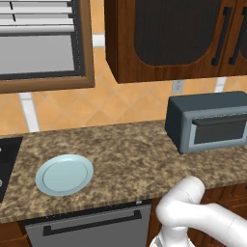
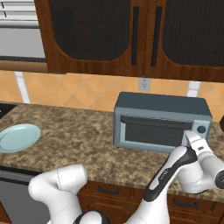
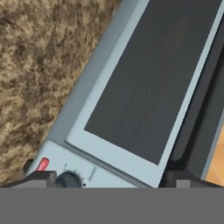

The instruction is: Pick up the kebab skewer and baguette bread, and place them inside the toaster oven. Close the toaster oven door and start by setting the timer.

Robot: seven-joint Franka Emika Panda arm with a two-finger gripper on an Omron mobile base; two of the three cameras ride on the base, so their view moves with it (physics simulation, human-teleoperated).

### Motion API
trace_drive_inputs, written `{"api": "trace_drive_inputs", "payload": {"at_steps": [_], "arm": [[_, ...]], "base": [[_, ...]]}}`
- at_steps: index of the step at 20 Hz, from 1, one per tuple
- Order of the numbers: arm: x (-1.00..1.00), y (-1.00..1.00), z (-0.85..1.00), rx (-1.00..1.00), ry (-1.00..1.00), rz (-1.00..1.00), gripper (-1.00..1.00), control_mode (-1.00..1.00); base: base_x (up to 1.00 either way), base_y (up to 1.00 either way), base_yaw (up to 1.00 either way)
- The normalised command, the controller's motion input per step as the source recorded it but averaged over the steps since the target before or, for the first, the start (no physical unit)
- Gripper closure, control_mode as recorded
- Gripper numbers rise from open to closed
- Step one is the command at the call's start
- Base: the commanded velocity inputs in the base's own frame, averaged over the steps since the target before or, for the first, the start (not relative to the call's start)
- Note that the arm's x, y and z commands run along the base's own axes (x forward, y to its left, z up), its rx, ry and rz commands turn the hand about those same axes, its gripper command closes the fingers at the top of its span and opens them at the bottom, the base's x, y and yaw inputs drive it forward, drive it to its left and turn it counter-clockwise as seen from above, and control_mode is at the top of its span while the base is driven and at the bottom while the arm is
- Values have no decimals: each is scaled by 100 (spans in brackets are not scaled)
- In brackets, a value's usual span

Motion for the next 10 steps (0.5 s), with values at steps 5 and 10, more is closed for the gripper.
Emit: {"api": "trace_drive_inputs", "payload": {"at_steps": [5,10], "arm": [[10,-3,-3,-2,0,3,-100,-100],[9,0,-12,-2,0,1,-100,-100]], "base": [[0,0,0],[0,0,0]]}}
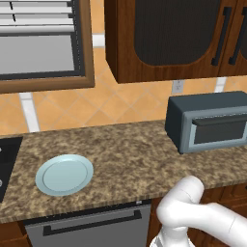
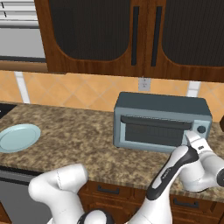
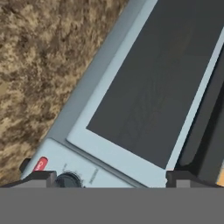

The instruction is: Pick up the kebab skewer and baguette bread, and place them inside the toaster oven. Close the toaster oven door and start by setting the timer.

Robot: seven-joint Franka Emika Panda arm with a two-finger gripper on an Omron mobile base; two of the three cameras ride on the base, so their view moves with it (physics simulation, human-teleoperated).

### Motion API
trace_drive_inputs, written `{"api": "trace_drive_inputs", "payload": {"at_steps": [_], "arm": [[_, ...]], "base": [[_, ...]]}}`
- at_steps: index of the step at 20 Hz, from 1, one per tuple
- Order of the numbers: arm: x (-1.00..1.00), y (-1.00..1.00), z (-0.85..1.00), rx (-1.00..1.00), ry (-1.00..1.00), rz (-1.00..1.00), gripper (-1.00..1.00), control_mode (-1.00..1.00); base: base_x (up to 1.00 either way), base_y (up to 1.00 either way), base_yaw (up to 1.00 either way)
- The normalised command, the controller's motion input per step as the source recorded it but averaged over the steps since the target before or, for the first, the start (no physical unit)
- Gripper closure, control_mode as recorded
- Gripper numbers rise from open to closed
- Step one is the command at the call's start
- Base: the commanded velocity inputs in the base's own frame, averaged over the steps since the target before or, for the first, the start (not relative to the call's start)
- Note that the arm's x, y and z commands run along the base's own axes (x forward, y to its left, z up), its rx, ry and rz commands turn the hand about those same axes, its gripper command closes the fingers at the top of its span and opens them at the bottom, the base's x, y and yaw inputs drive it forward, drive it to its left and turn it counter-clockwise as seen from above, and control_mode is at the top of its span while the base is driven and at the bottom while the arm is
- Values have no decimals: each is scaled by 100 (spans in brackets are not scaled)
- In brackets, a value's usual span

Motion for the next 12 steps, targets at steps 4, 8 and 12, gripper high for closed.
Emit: {"api": "trace_drive_inputs", "payload": {"at_steps": [4,8,12], "arm": [[10,-6,-10,-2,0,0,-100,-100],[17,-5,-11,-2,0,0,-100,-100],[15,-8,-16,-3,0,0,-100,-100]], "base": [[0,0,0],[0,0,0],[0,0,0]]}}
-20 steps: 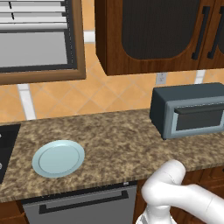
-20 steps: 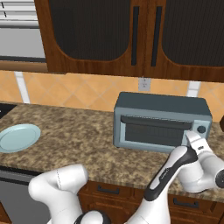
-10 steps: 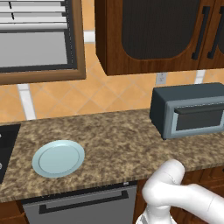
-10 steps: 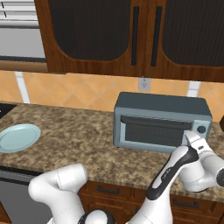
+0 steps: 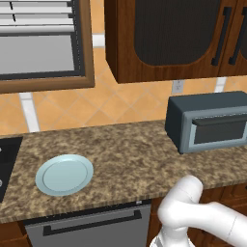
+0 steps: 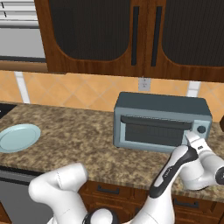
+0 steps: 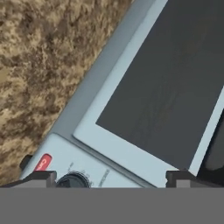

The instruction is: Pick up the kebab skewer and baguette bread, and place them inside the toaster oven. Close the toaster oven door and start by setting the timer.

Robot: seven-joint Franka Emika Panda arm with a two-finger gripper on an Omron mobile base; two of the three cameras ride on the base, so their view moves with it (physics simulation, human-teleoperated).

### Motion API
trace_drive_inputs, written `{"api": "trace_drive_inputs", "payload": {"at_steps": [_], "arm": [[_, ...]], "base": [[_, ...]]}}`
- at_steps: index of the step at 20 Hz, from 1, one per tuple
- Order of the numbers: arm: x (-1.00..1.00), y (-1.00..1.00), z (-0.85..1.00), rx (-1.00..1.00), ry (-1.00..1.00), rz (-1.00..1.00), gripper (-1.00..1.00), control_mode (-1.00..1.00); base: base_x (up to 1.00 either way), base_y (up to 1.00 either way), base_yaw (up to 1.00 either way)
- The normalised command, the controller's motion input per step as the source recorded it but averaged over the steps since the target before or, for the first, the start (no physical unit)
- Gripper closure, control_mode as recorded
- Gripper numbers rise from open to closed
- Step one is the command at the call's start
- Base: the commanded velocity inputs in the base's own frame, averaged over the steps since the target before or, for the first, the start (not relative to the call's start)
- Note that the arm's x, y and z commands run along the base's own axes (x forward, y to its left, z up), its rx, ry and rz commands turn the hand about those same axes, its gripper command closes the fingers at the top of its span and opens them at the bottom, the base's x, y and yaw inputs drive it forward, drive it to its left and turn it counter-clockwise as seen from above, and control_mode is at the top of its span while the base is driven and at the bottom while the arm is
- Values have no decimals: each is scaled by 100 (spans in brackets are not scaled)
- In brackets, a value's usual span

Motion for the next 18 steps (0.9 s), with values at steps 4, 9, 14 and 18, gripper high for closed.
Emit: {"api": "trace_drive_inputs", "payload": {"at_steps": [4,9,14,18], "arm": [[10,-16,-14,-2,0,0,-100,-100],[3,-34,-6,-3,0,1,-100,-100],[5,-12,-3,-3,-2,1,-100,-100],[3,0,-5,-4,-1,1,-100,-100]], "base": [[0,0,0],[0,0,0],[0,0,0],[0,0,0]]}}
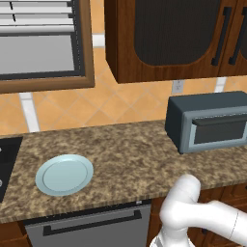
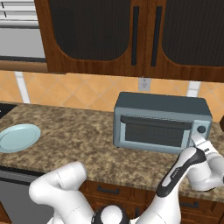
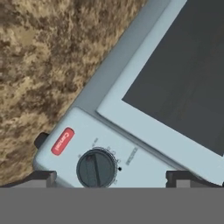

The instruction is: Pick up the kebab skewer and baguette bread, and place them inside the toaster oven. Close the toaster oven door and start by setting the timer.

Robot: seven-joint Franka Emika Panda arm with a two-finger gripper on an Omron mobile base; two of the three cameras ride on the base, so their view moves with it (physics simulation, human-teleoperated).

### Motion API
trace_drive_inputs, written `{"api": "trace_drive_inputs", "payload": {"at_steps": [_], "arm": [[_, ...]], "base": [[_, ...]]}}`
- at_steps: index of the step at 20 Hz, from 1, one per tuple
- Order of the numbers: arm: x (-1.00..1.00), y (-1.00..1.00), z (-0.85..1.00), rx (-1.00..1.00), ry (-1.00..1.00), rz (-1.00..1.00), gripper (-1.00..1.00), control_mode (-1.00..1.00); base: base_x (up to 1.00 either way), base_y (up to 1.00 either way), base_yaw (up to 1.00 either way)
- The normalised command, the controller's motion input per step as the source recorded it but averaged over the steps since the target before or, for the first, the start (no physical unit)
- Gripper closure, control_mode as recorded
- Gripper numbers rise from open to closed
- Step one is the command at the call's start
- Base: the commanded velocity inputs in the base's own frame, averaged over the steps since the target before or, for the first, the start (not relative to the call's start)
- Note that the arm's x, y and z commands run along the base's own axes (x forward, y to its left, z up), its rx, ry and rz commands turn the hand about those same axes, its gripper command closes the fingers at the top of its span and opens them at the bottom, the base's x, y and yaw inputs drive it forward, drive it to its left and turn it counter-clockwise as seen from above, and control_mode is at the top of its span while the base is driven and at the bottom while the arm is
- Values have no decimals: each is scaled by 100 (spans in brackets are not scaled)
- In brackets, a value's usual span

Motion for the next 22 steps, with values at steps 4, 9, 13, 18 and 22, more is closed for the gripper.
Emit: {"api": "trace_drive_inputs", "payload": {"at_steps": [4,9,13,18,22], "arm": [[4,1,-1,-4,-1,0,-100,-100],[15,3,-4,-4,0,0,-100,-100],[15,1,-12,-3,0,0,-100,-100],[11,-1,-14,-1,0,0,-100,-100],[21,0,-16,0,0,0,-100,-100]], "base": [[0,0,0],[0,0,0],[0,0,0],[0,0,0],[0,0,0]]}}
